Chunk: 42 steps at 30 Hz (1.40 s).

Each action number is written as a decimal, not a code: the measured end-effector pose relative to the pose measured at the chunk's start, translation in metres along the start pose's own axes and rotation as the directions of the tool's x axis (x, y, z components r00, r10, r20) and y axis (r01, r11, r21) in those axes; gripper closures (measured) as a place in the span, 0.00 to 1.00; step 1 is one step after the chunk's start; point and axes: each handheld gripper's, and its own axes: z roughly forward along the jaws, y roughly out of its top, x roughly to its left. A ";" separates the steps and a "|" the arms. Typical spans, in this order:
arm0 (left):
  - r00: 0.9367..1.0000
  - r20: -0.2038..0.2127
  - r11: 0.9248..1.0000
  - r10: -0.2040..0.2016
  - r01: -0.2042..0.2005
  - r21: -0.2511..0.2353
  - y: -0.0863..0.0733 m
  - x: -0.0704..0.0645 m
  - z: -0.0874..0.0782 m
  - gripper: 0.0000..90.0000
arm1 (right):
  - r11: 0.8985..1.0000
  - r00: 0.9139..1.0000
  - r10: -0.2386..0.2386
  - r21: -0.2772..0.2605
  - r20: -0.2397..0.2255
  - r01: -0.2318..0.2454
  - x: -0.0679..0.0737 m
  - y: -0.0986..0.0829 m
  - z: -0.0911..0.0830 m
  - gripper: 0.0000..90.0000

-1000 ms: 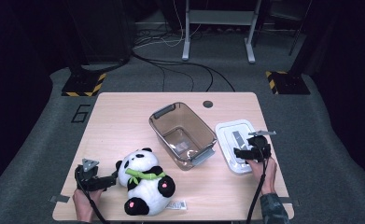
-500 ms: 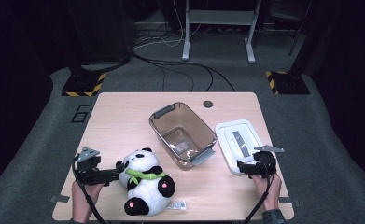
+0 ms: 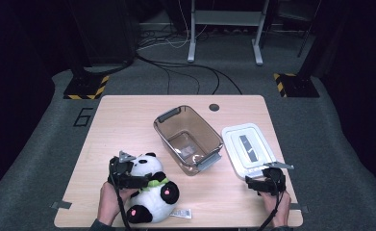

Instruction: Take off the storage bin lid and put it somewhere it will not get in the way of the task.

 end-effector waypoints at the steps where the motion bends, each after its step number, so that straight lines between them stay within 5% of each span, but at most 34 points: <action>1: 1.000 -0.008 1.000 0.008 -0.008 0.001 0.000 -0.001 0.001 0.13 | 1.000 1.000 0.005 0.001 0.000 -0.005 0.000 -0.001 0.000 0.09; 11: 0.999 -0.023 1.000 0.024 -0.024 0.005 -0.003 0.002 0.004 0.29 | 0.999 1.000 -0.004 -0.033 0.021 0.005 0.004 -0.009 -0.002 0.08; 21: 0.999 -0.019 0.998 0.041 -0.042 -0.055 -0.006 0.006 0.005 0.47 | 0.996 0.997 -0.031 -0.082 0.066 0.036 0.004 -0.021 -0.005 0.07; 34: 0.999 -0.019 0.998 0.043 -0.044 -0.055 0.016 0.025 0.020 0.46 | 0.995 0.998 -0.035 -0.094 0.054 0.040 0.001 -0.022 -0.005 0.08; 42: 0.999 0.009 0.998 0.038 -0.037 -0.054 0.030 0.036 0.026 0.35 | 0.994 0.999 -0.019 -0.104 0.029 0.022 -0.001 -0.022 -0.006 0.08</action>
